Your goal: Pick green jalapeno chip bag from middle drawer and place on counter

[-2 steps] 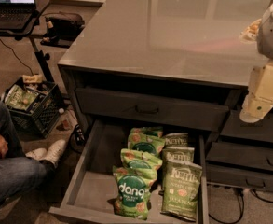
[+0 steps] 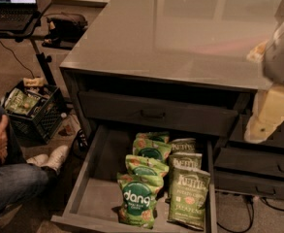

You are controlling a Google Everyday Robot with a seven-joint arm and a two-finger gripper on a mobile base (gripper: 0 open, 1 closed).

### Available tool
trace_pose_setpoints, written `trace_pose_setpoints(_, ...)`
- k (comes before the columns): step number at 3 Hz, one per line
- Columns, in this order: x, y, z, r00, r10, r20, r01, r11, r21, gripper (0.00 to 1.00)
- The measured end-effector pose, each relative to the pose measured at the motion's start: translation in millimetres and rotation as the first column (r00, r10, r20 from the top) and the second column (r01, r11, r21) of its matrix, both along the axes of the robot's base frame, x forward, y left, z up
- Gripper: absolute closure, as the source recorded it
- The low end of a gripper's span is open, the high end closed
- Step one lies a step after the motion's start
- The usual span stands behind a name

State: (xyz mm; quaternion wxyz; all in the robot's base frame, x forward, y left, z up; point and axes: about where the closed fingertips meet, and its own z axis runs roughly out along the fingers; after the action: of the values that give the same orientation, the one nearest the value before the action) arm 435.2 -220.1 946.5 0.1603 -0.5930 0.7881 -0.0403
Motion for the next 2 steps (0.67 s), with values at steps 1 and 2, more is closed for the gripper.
trace_pose_setpoints(1,-1.1,-11.6,-55.5,0.9985,-0.023,-0.049,0.022,1.000,-0.019,0.00)
trace_pose_setpoints(2,0.7,-23.9,-110.6,0.9936,-0.035,-0.107,0.033,0.999,-0.024,0.00)
